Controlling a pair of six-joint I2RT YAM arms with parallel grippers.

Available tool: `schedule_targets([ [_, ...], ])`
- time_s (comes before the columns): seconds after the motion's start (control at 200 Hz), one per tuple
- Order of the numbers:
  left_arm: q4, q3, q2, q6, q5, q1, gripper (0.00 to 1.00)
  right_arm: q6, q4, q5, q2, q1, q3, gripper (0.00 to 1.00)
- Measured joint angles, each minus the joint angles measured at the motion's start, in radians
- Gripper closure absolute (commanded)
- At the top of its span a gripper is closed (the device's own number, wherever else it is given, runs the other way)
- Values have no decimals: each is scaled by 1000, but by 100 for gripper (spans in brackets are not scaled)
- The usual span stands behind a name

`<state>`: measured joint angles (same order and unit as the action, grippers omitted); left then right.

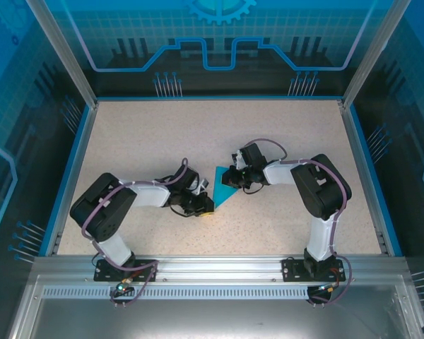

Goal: Fold a paper plane with a square sheet of paper (pick it up from the middle)
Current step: Fourth fold the wing at the center of the table.

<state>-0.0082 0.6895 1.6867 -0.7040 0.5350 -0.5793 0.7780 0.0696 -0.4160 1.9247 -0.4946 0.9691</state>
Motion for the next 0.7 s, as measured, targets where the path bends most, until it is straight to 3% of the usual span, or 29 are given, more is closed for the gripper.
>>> schedule_targets([
  [0.41,-47,2,-126,-1,-19,-6,82,0,0,-2,0,0,0,89],
  [0.7,8,145,12,-3,-71,-5,84,0,0,-7,0,3,1,88],
])
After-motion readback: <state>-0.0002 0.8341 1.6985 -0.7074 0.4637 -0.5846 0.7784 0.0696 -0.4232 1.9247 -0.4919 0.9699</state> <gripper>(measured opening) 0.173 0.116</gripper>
